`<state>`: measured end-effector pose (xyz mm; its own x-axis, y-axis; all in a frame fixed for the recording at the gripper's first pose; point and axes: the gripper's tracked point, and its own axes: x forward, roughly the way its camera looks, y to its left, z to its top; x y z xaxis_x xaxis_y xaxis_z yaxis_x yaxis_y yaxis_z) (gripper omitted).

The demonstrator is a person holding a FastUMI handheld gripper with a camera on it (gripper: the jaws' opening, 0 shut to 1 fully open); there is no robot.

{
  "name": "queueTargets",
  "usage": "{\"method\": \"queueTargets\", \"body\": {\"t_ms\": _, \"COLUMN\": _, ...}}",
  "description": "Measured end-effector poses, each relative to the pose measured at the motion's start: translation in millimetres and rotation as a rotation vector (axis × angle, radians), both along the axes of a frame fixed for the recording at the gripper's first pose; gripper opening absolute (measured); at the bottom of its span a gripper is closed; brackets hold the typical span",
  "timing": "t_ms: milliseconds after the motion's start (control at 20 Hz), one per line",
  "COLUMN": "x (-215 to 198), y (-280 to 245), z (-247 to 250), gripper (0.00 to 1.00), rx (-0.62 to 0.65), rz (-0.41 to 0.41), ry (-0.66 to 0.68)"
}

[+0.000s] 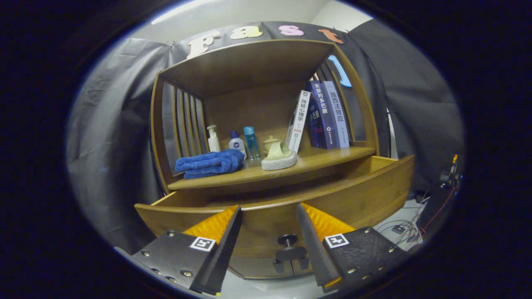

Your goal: Pull open the drawer, take out the items inside it, and place them on the countertop above the cabinet.

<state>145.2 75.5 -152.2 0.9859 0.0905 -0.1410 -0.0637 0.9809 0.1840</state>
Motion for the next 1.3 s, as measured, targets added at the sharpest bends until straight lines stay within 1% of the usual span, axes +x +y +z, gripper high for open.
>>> {"method": "queueTargets", "body": {"t_ms": 200, "x": 13.1, "y": 3.1, "z": -2.6, "gripper": 0.81, "rx": -0.016, "rz": -0.006, "ry": 0.01}}
{"method": "queueTargets", "body": {"t_ms": 400, "x": 27.2, "y": 6.2, "z": -3.4, "gripper": 0.81, "rx": -0.002, "rz": -0.014, "ry": 0.011}}
{"method": "queueTargets", "body": {"t_ms": 1300, "x": 66.7, "y": 11.5, "z": -8.1, "gripper": 0.8, "rx": 0.025, "rz": -0.021, "ry": 0.026}}
